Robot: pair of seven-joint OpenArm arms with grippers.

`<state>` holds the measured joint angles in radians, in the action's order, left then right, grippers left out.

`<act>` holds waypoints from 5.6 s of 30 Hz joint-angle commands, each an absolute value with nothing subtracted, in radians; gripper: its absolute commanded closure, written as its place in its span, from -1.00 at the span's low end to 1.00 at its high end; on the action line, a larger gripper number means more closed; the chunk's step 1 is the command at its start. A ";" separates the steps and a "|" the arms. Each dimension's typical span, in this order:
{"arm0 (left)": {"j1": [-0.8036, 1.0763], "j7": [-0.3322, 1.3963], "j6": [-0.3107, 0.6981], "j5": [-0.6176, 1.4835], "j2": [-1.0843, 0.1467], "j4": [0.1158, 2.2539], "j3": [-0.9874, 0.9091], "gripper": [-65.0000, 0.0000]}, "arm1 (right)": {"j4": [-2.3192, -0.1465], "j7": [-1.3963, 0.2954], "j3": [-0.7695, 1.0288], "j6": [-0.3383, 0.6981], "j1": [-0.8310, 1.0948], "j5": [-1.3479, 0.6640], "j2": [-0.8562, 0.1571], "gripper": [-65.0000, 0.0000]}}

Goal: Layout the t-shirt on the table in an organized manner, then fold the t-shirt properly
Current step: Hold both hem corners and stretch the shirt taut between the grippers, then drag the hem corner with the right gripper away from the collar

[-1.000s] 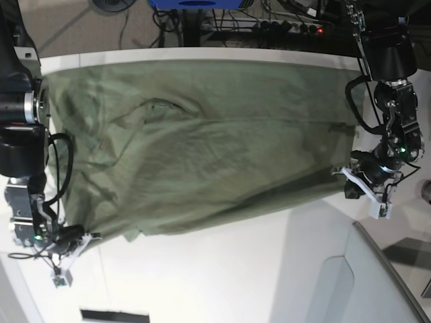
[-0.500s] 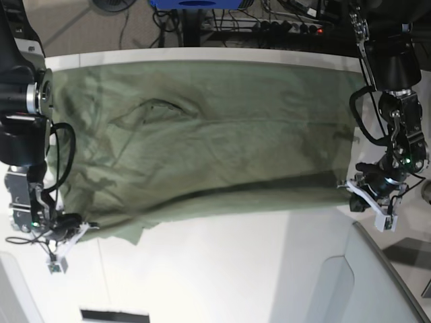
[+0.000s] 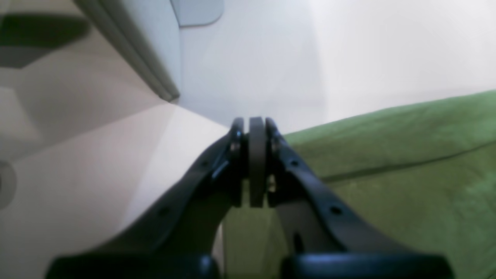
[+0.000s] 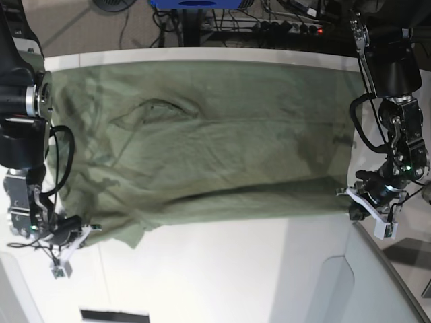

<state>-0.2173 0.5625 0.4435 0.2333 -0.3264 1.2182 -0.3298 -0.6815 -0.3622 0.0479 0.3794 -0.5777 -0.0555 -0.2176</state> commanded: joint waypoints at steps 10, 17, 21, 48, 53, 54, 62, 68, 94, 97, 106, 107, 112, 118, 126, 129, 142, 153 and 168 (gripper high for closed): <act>-0.236 0.541 0.440 0.242 -0.343 1.234 -0.331 1.00 | -0.734 -0.298 0.056 0.383 -0.601 -0.061 -0.226 1.00; -0.234 0.542 0.440 0.242 -0.341 1.230 -0.331 1.00 | -0.694 -0.311 0.047 0.381 -0.605 -0.059 -0.223 1.00; -0.234 0.542 0.440 0.242 -0.341 1.230 -0.329 1.00 | -0.788 -0.367 0.056 0.381 -0.610 -0.059 -0.226 1.00; -0.214 0.542 0.440 0.242 -0.343 1.230 -0.329 1.00 | -0.762 -0.384 0.041 0.377 -0.582 -0.059 -0.222 1.00; -0.213 0.542 0.440 0.242 -0.343 1.237 -0.329 1.00 | -0.751 -0.384 0.010 0.377 -0.579 -0.059 -0.222 1.00; -0.213 0.542 0.440 0.242 -0.343 1.237 -0.329 1.00 | -0.750 -0.384 0.005 0.377 -0.579 -0.059 -0.222 1.00; -0.177 0.542 0.440 0.242 -0.344 1.242 -0.329 1.00 | -0.759 -0.460 0.004 0.383 -0.570 -0.059 -0.222 1.00; -0.113 0.541 0.440 0.242 -0.343 1.251 -0.328 1.00 | -0.829 -0.478 0.004 0.384 -0.519 -0.059 -0.222 1.00; -0.031 0.539 0.440 0.240 -0.348 1.241 -0.260 1.00 | -1.213 -0.872 0.209 0.375 -0.302 -0.062 -0.108 0.33; -0.031 0.539 0.440 0.240 -0.348 1.241 -0.260 1.00 | -1.330 -0.901 0.208 0.378 -0.288 -0.062 -0.097 -0.09; -0.039 0.539 0.440 0.240 -0.344 1.241 -0.252 1.00 | -0.960 -0.825 0.199 0.381 -0.547 -0.061 -0.114 -0.29; -0.039 0.539 0.440 0.240 -0.344 1.241 -0.252 1.00 | -0.860 -0.777 0.199 0.381 -0.582 -0.061 -0.124 -0.29; -0.039 0.539 0.440 0.240 -0.343 1.241 -0.254 1.00 | -0.476 -0.556 0.117 0.375 -0.725 -0.059 -0.150 -0.29; -0.033 0.539 0.440 0.240 -0.348 1.241 -0.257 1.00 | -0.328 -0.397 0.081 0.374 -0.754 -0.059 -0.154 -0.29; -0.031 0.539 0.440 0.240 -0.348 1.241 -0.255 1.00 | -0.305 -0.332 0.090 0.303 -0.737 -0.061 -0.194 -0.29; -0.031 0.539 0.440 0.240 -0.348 1.241 -0.255 1.00 | -0.305 -0.332 0.091 0.254 -0.734 -0.062 -0.217 -0.29; -0.035 0.539 0.440 0.240 -0.346 1.241 -0.254 1.00 | -0.297 -0.334 0.093 0.248 -0.691 -0.064 -0.219 -0.29; -0.031 0.539 0.440 0.240 -0.348 1.241 -0.255 1.00 | -0.303 -0.334 0.093 0.246 -0.690 -0.064 -0.217 0.36; -0.033 0.539 0.440 0.240 -0.348 1.241 -0.255 1.00 | -0.377 -0.338 0.093 0.246 -0.691 -0.064 -0.217 0.98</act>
